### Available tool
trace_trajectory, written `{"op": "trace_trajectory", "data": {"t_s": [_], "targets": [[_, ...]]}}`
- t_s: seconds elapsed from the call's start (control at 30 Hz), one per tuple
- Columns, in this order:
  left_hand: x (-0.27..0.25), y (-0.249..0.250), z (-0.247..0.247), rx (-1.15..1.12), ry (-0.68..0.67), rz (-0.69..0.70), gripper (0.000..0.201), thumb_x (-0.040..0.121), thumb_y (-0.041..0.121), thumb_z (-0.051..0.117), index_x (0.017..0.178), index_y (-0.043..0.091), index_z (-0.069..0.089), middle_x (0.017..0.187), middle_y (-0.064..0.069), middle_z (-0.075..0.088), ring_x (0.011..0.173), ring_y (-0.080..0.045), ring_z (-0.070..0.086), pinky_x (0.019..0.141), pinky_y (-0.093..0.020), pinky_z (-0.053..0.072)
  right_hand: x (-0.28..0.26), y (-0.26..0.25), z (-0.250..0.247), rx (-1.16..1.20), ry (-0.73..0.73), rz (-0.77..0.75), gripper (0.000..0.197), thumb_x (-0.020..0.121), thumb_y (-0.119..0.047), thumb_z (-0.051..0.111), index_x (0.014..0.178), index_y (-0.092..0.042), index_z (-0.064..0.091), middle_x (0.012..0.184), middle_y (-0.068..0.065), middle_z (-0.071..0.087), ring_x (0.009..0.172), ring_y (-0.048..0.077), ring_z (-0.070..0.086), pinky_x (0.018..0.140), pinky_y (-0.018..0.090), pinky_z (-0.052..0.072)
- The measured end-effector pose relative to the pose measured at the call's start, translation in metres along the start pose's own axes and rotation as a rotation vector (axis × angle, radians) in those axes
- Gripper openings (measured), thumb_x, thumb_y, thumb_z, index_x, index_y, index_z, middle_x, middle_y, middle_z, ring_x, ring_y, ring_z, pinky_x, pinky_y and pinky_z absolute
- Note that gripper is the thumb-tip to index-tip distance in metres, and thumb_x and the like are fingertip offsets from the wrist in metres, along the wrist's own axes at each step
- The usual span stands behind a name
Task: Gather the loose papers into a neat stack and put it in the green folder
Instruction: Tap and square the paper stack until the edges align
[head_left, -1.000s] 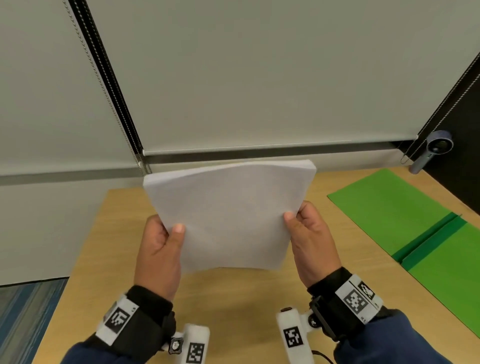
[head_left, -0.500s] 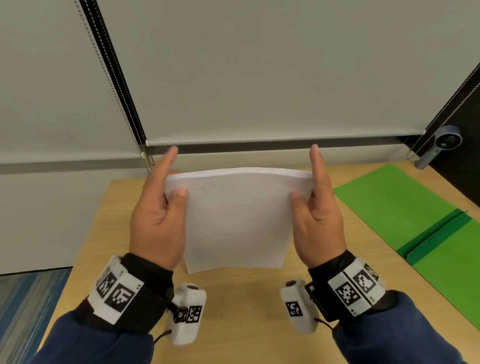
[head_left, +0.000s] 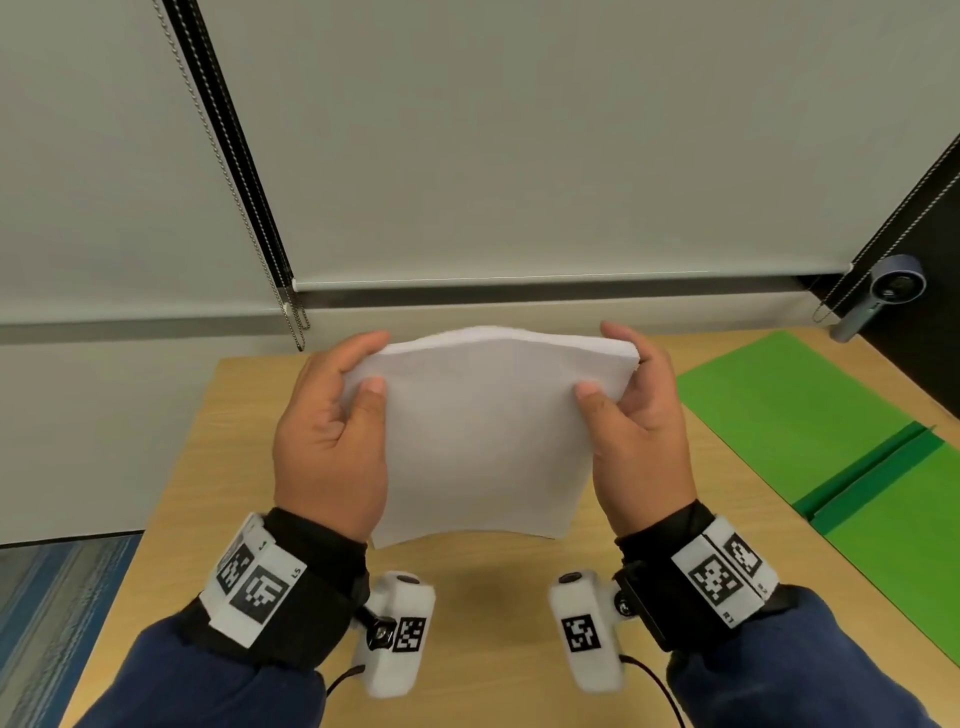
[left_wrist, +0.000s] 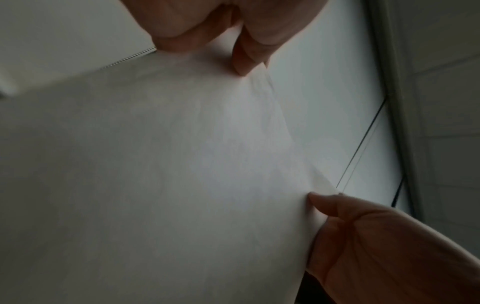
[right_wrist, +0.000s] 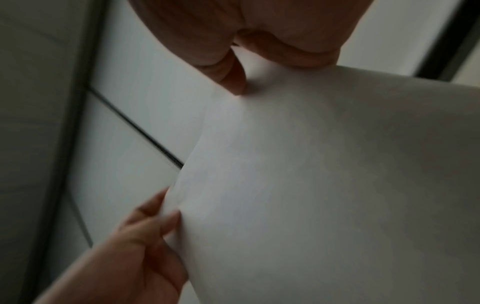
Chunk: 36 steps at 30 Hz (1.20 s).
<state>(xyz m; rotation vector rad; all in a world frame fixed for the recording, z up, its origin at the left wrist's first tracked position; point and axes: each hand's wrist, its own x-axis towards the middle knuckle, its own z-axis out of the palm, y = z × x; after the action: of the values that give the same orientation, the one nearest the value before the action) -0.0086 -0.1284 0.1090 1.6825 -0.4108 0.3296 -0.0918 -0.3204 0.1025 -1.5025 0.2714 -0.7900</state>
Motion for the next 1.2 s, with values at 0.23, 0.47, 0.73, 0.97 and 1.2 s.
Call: {"op": "trace_trajectory", "data": {"t_s": [0.23,0.47,0.73,0.97,1.2], "targets": [[0.002,-0.001,0.005,0.024,0.013,0.035,0.044,0.096,0.014,0.052,0.118,0.052,0.056,0.113,0.031,0.06,0.115,-0.011,0.061,0.102,-0.047,0.052,0.006,0.002,0.003,-0.026,-0.009,0.013,0.057,0.091,-0.002,0.052,0.132,-0.04,0.045,0.139,0.012,0.054,0.121,0.023,0.058,0.106,0.054,0.046],[-0.001,-0.004,0.001,0.05,-0.001,0.02,0.045,0.095,0.018,0.052,0.117,0.058,0.053,0.112,0.04,0.057,0.114,-0.003,0.059,0.103,-0.04,0.051,-0.001,0.016,0.002,-0.017,-0.024,0.084,0.05,0.089,-0.006,0.053,0.129,-0.036,0.052,0.128,0.005,0.062,0.114,0.021,0.062,0.099,0.052,0.052],[-0.004,-0.003,0.0,0.083,-0.016,0.033,0.047,0.094,0.02,0.051,0.115,0.062,0.052,0.111,0.043,0.055,0.113,-0.013,0.061,0.1,-0.045,0.052,-0.004,0.015,-0.001,-0.071,-0.034,0.039,0.05,0.092,0.005,0.052,0.135,-0.02,0.047,0.123,-0.004,0.063,0.114,0.014,0.062,0.101,0.05,0.05],[-0.007,0.001,0.001,0.068,-0.021,0.037,0.051,0.094,0.021,0.052,0.107,0.069,0.055,0.108,0.041,0.059,0.105,0.004,0.06,0.093,-0.033,0.053,0.004,0.01,-0.009,-0.396,-0.101,-0.317,0.066,0.096,-0.001,0.054,0.15,-0.031,0.031,0.13,-0.014,0.054,0.121,0.001,0.049,0.108,0.016,0.033],[-0.003,-0.001,0.001,0.024,0.01,0.005,0.05,0.093,0.019,0.054,0.103,0.068,0.059,0.107,0.035,0.065,0.107,-0.009,0.064,0.096,-0.04,0.054,0.01,-0.001,-0.011,-0.177,0.023,-0.197,0.03,0.096,-0.008,0.057,0.112,-0.032,0.065,0.094,-0.008,0.069,0.088,0.006,0.064,0.08,0.019,0.049]]}}
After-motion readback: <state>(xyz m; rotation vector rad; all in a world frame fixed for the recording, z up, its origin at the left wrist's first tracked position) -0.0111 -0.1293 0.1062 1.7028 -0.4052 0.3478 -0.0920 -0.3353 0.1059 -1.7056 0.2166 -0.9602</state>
